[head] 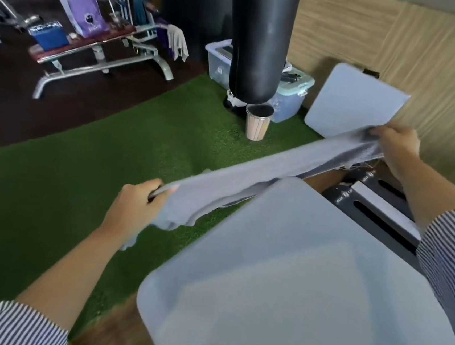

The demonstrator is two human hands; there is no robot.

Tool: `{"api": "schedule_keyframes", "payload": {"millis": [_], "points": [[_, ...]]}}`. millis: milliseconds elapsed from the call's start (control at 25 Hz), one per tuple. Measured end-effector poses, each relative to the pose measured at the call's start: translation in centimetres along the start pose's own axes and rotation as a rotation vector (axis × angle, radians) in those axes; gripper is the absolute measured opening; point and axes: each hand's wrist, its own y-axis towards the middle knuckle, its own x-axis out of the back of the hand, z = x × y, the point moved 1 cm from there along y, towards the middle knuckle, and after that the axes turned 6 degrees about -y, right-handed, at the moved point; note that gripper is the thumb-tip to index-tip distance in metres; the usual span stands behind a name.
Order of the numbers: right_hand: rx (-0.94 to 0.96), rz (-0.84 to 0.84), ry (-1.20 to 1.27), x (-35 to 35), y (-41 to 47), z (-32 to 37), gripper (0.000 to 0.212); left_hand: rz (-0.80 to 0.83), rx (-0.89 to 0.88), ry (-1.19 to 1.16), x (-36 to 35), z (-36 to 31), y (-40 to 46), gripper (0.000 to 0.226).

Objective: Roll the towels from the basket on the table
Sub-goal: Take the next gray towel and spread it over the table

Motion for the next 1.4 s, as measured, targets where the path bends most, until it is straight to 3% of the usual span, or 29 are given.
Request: {"api": "schedule_keyframes", "payload": {"millis": [80,280,360,480,920,1280,1400], "points": [[0.024,0.083,-0.091,2.9,-1.7,-2.9,0.024,0.083,-0.013,0.035,-1.0,-1.3,-3.5,0.047],[0.279,0.353,-0.515,5.4,-6.1,-8.5,0.026,0.180,0.105,0.070,-1.8,-1.6,-10.4,0.049],[0.434,0.378,-0.721,6.2,-7.8,-10.4,0.024,0.193,0.129,0.060,-2.0,-1.8,-13.4,0.048],[0.536,0.324,-0.844,7.6,-10.9,-12.1,0.026,0.210,0.123,0.067,-1.9,-2.8,-17.0,0.046],[0.537,0.271,-0.821,18.0,-16.6,-20.4,0.025,0.276,0.073,0.074,-5.3,-11.4,-29.2,0.045],[0.553,0.351,-0.850,29.6,-17.7,-30.8,0.030,0.143,0.121,0.083,-13.5,-23.1,-43.0,0.035],[0.577,0.364,-0.849,33.5,-19.0,-34.1,0.027,0.134,0.112,0.108,-15.8,-26.3,-47.1,0.048]]}}
